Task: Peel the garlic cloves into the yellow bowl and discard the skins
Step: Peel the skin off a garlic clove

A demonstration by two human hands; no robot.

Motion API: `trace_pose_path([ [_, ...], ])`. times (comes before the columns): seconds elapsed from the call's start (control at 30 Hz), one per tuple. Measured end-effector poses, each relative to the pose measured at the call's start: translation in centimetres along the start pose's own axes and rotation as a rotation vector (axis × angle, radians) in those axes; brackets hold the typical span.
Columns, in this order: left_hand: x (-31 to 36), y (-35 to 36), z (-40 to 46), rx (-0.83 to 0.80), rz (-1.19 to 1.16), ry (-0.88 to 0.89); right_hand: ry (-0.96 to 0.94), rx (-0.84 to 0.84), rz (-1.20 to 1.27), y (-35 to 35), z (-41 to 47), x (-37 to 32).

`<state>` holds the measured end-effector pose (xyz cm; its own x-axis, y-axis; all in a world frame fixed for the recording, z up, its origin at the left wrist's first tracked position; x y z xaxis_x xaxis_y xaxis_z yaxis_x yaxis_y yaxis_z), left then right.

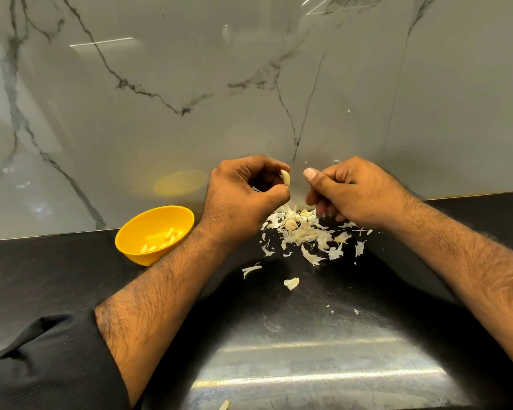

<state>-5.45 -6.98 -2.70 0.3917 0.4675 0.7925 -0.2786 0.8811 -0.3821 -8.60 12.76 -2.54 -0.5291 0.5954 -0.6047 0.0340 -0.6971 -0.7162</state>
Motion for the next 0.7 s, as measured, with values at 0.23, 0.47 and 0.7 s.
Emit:
trace_pose_path([
  [0.23, -0.3, -1.1, 0.5, 0.001, -0.029, -0.032, 0.024, 0.025, 0.039, -0.8, -0.3, 0.5],
  [0.47, -0.4, -1.0, 0.4, -0.029, -0.030, -0.052, -0.040, 0.035, 0.127, -0.8, -0.4, 0.0],
  [0.7, -0.3, -0.4, 0.2, -0.100, -0.020, -0.045, -0.112, 0.043, 0.228, -0.4, -0.3, -0.4],
])
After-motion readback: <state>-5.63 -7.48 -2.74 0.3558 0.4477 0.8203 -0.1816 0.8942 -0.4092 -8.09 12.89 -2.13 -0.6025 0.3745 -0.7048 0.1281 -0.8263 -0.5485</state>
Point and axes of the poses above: each hand's wrist, its own z-axis towards the middle knuckle, its own y-axis out of the palm, x = y × z, the point moved 4 cm from there along z, towards the middle knuckle, and after that the axes turned 9 degrees about -y, right-handed, at the moved point
